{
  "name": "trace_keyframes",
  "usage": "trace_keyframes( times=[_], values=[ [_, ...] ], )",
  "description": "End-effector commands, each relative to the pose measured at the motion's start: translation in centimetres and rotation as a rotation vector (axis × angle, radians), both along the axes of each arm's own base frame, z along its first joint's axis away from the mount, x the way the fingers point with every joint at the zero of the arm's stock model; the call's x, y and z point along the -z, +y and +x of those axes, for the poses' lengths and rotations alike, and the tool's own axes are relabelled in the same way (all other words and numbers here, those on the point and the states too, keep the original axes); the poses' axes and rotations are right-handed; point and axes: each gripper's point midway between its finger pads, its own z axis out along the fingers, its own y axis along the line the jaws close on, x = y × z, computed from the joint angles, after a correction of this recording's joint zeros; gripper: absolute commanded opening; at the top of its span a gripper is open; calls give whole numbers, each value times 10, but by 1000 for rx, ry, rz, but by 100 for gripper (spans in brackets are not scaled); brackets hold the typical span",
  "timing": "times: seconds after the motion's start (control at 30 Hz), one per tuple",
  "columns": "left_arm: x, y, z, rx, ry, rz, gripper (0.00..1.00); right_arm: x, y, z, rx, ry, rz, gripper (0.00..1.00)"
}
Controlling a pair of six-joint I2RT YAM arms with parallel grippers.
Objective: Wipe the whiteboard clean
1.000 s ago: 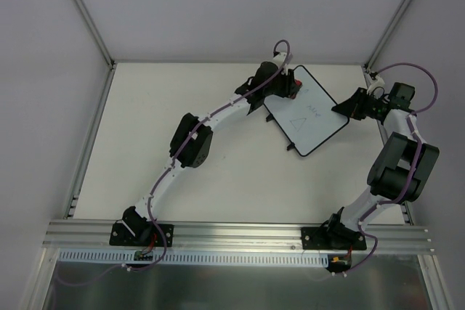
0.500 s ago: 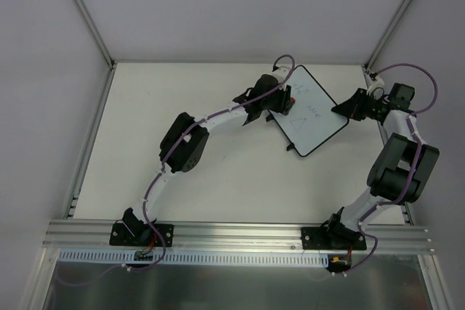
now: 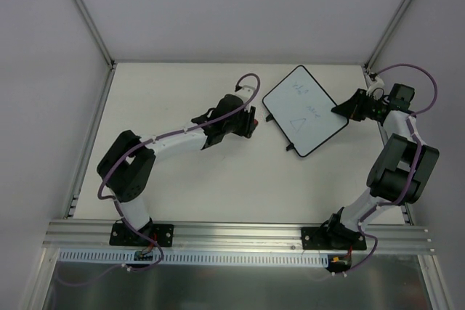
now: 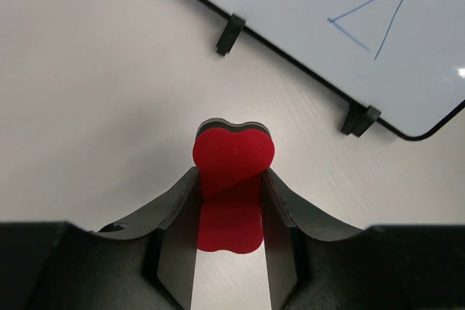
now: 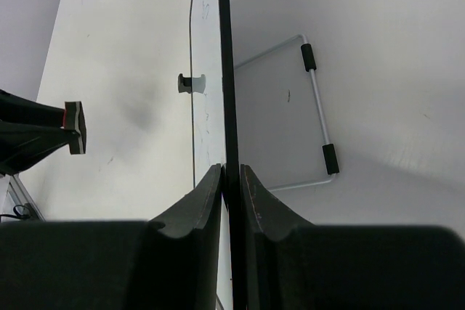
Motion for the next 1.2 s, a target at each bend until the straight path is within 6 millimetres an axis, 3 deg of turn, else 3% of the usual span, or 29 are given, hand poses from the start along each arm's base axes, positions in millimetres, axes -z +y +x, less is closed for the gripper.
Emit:
trace_keyframes(
  times=[0.0,0.13,0.23,0.43,0.63,0.93,1.07,1.17],
  values=[
    [22,19,-15,-48,62,16,17,10,-6,-5,21,14,-75,7],
    [42,37,-32,-62,102,51,17,10,-1,-8,-18,-7,-57,1],
    [39,48,-39,-64,91,61,17,11,6,-14,-62,-21,-21,0],
    [13,74,-43,-71,30,61,17,3,25,-29,-160,-36,69,0],
    [8,90,-46,-67,8,83,17,2,50,-42,-251,-21,124,0],
    [10,108,-55,-79,7,85,16,27,101,-73,-428,103,149,0],
    [6,114,-58,-88,-6,82,17,39,106,-85,-447,138,132,0],
    [17,117,-60,-100,14,100,20,39,107,-87,-450,140,117,0]
  ],
)
